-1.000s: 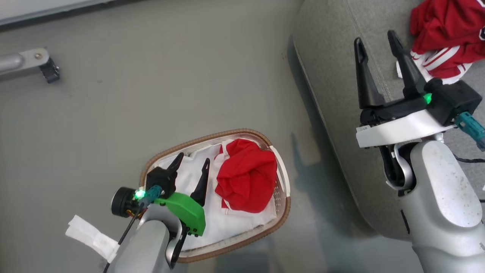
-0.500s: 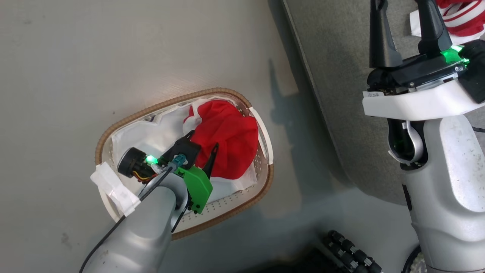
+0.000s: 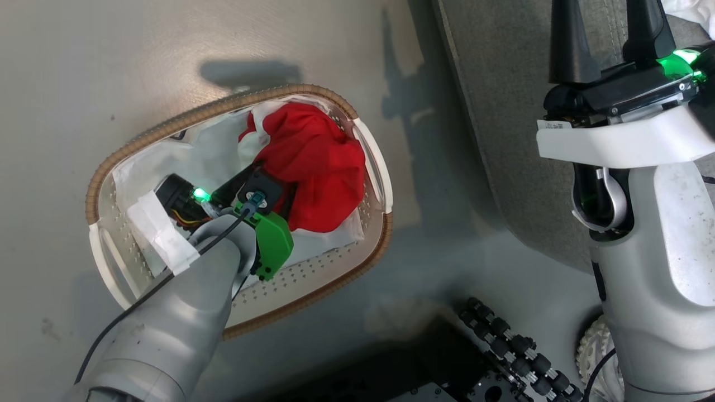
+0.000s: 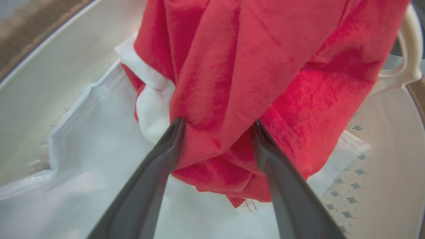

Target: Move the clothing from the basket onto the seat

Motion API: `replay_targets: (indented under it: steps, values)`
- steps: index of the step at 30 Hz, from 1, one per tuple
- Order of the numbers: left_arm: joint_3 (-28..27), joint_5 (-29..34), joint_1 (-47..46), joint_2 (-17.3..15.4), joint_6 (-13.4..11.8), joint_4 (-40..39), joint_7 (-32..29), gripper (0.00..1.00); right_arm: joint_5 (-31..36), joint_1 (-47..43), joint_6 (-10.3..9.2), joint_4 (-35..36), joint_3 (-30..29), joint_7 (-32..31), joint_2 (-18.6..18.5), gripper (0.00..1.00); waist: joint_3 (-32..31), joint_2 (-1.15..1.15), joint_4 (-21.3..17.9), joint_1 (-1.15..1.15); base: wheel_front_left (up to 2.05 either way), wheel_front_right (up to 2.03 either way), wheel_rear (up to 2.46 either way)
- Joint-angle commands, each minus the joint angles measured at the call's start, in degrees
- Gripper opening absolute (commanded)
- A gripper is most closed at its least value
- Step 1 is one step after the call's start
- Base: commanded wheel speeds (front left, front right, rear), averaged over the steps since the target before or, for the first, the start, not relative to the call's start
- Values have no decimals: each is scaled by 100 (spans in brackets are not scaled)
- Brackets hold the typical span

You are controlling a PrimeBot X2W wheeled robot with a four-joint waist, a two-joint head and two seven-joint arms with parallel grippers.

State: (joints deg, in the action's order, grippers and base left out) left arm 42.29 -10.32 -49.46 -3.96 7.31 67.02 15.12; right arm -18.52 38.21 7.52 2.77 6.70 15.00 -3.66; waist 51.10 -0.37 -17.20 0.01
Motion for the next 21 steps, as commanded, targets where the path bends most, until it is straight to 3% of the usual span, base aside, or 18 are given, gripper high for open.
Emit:
replay_targets:
  steps: [1, 10, 11, 12, 21]
  values:
    - [13, 60, -174, -29, -41, -9, 4, 100, 19, 67, -6, 32, -20, 25, 7, 100, 198, 37, -69, -1, 0, 0, 0]
    - [-5, 27, -337, 22, -45, -323, 4, 100, 82, 86, -6, 2, -8, 25, 39, 100, 352, 37, -49, -1, 0, 0, 0]
    - [-33, -23, -312, 28, -37, -343, 4, 76, 86, 90, -6, -4, 0, 25, 42, 100, 349, 37, -49, -1, 0, 0, 0]
    - [-81, -80, -277, 37, -29, -402, 4, 0, 90, 94, -6, -14, 0, 25, 44, 100, 340, 37, -44, -1, 0, 0, 0]
    - [-426, -414, 132, 71, 6, -985, 4, 0, 133, 29, -6, -191, 7, 25, 33, 100, -46, 37, 155, -1, 0, 0, 0]
